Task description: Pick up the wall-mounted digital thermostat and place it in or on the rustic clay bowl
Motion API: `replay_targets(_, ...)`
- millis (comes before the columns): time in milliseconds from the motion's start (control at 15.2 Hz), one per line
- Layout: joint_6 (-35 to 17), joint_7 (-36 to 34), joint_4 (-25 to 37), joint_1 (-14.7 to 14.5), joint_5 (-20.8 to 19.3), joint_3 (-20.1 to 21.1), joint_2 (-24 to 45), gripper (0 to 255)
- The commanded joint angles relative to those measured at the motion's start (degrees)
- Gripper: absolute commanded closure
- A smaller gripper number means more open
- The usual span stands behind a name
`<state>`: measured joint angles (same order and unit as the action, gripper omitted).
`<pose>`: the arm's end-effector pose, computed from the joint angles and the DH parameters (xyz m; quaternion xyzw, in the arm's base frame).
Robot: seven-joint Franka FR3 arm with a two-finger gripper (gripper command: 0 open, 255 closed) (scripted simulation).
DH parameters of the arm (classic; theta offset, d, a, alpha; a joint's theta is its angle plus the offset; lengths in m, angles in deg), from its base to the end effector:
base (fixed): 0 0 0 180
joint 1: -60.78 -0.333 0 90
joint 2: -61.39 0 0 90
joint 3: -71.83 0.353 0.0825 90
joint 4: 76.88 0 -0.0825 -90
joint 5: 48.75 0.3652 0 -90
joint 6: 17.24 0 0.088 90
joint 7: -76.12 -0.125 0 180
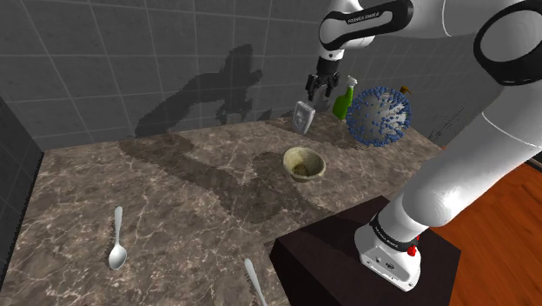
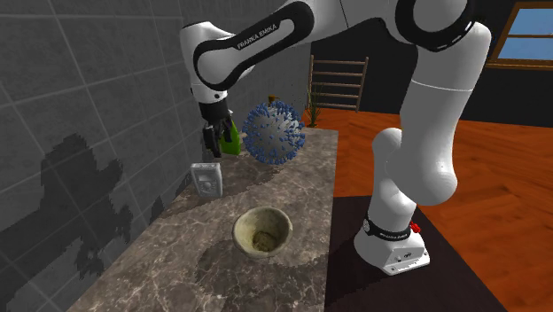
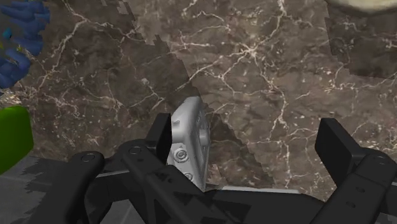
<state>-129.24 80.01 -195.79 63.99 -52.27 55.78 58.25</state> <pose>0.4770 -0.1741 0.4740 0.9919 -0.1208 -0.0373 0.0133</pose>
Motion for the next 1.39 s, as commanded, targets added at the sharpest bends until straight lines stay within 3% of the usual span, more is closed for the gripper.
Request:
replay_targets(0, -1.94, 1.83, 2.88, 0.49, 1.45, -0.74, 4.98, 0)
replay_targets(726, -3.66, 9.36, 25.37, 5.91, 9.51, -0.65, 30.57, 0)
replay_targets(1320, -8.46, 9.95, 23.33, 6.38, 10.38, -0.16, 33.42, 0)
